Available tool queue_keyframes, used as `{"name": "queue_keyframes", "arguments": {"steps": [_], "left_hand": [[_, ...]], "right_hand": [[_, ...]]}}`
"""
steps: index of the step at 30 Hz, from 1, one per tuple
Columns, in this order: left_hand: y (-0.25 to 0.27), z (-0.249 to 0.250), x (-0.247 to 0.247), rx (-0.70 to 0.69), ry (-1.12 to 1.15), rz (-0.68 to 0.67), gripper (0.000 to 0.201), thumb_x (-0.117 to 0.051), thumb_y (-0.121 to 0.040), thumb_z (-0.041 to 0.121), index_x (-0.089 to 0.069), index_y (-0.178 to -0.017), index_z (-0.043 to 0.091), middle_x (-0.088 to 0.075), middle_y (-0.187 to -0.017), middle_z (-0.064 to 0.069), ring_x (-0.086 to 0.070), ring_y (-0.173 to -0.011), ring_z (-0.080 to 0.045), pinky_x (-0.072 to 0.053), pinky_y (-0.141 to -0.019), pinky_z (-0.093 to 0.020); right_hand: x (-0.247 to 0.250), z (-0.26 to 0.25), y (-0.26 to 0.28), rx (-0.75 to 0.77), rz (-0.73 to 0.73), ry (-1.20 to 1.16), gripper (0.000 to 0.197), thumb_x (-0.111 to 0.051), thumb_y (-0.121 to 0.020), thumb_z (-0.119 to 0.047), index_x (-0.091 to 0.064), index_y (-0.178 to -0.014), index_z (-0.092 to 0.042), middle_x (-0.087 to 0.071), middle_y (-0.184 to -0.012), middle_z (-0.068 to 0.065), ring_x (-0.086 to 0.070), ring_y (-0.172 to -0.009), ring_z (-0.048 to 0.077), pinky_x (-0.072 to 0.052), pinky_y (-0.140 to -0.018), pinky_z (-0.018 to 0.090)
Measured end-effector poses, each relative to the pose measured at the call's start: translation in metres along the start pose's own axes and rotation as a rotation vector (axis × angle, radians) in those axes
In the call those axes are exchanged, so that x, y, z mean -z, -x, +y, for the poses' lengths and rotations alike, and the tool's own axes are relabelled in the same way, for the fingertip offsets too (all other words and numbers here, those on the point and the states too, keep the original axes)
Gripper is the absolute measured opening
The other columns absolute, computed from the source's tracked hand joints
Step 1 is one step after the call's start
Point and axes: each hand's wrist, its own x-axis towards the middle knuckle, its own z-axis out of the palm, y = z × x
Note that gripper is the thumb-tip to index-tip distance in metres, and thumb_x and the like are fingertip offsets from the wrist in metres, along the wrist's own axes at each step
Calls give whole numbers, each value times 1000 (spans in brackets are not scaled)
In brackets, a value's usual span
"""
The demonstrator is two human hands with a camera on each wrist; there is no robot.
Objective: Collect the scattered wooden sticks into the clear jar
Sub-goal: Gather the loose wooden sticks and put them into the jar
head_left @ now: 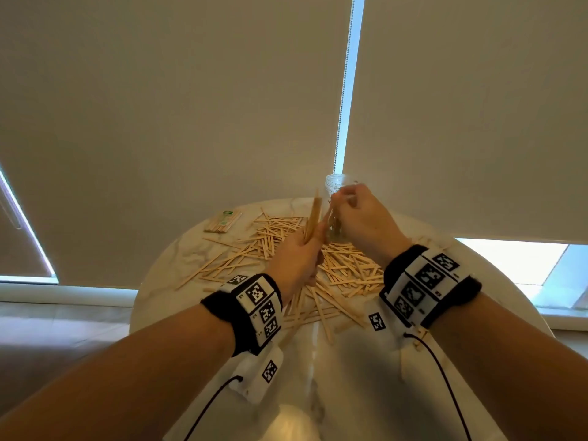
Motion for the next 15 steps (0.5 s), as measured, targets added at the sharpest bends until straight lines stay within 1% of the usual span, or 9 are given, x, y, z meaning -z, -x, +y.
{"name": "queue_keyframes", "arguments": {"steps": [1,2,3,5,7,10,12,14,15], "left_hand": [[4,1,-1,-6,-31,-48,36,-48,-101,51,-55,-97,15,-44,-58,9,-34,-46,-7,-34,-43,-22],[7,1,-4,-12,-62,-92,35,-51,-100,50,-54,-95,15,-44,-60,7,-34,-47,-8,-34,-43,-22],[9,2,-7,-14,-96,-131,33,-53,-100,48,-53,-93,16,-44,-62,6,-34,-48,-9,-34,-44,-23],[12,2,-13,-9,-138,-177,27,-53,-102,40,-50,-89,17,-44,-62,5,-34,-49,-10,-34,-46,-25],[12,1,-16,-2,-125,-180,23,-51,-104,31,-47,-86,17,-42,-60,5,-33,-48,-11,-33,-46,-26],[10,0,-15,-7,-100,-173,23,-51,-104,28,-46,-85,16,-41,-61,5,-31,-47,-9,-31,-46,-24],[10,2,-15,20,-60,-201,19,-49,-105,25,-46,-89,16,-39,-61,5,-31,-49,-10,-31,-47,-24],[9,2,-14,46,-29,-203,18,-46,-106,23,-46,-91,15,-38,-60,6,-31,-49,-10,-31,-48,-25],[7,2,-13,44,-11,-179,18,-45,-107,24,-48,-93,14,-39,-59,6,-32,-49,-10,-32,-49,-26]], "right_hand": [[3,-5,-1,-21,47,-71,42,-40,-105,-46,-51,-134,-18,-60,-121,-4,-60,-106,15,-49,-87,31],[5,-10,-1,-37,57,-94,43,-36,-106,-47,-50,-134,-18,-59,-122,-5,-59,-107,15,-46,-86,30],[5,-10,-3,-35,35,-74,42,-35,-106,-47,-55,-127,-17,-61,-117,-5,-60,-103,16,-46,-85,30],[3,-10,-2,17,-104,41,41,-36,-106,-41,-66,-102,-15,-70,-97,0,-67,-91,21,-53,-83,36],[0,-8,1,90,-177,145,40,-39,-106,-33,-69,-91,-13,-72,-87,0,-68,-85,18,-54,-80,33],[2,-8,5,154,-100,148,38,-39,-106,-34,-69,-92,-16,-71,-86,-5,-66,-81,9,-49,-72,25],[3,-5,6,162,-149,165,37,-41,-106,-35,-70,-90,-18,-71,-85,-6,-65,-80,7,-47,-71,24],[0,-1,9,148,-198,136,36,-42,-105,-40,-70,-97,-20,-72,-92,-7,-66,-87,7,-53,-80,30],[-2,0,10,132,-182,70,36,-42,-105,-44,-68,-109,-21,-71,-103,-8,-65,-96,8,-53,-88,33]]}}
